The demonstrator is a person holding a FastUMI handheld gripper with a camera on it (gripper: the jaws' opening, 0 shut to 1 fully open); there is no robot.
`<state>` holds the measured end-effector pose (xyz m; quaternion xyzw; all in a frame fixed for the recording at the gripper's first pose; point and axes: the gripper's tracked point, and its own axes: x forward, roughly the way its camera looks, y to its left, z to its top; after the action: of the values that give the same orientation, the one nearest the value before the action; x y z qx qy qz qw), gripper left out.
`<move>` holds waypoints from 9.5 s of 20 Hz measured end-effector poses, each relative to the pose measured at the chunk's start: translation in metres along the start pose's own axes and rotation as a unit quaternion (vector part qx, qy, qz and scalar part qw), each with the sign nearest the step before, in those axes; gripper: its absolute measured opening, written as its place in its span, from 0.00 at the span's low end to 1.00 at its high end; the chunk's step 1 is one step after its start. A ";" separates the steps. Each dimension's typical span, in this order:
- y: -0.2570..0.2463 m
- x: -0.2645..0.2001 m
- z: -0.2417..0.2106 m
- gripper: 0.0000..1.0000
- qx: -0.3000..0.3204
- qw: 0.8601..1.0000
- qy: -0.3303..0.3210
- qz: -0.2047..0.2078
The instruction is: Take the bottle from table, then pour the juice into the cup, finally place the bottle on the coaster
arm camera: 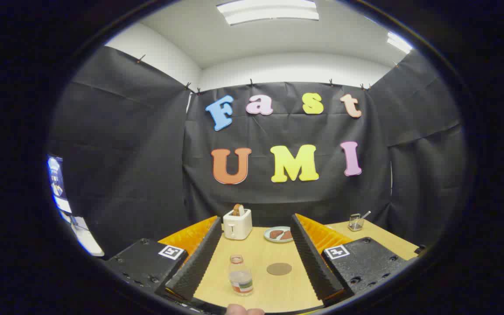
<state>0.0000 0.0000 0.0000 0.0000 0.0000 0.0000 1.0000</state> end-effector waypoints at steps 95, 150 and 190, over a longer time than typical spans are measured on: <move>-0.044 0.090 -0.246 0.76 0.496 0.860 0.116 -0.022; -0.081 0.115 -0.172 0.75 0.781 0.625 0.009 -0.021; -0.101 0.124 -0.099 0.75 0.838 0.544 -0.032 0.008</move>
<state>0.1237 -0.1007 -0.0994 0.8383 -0.0324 0.0077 0.5441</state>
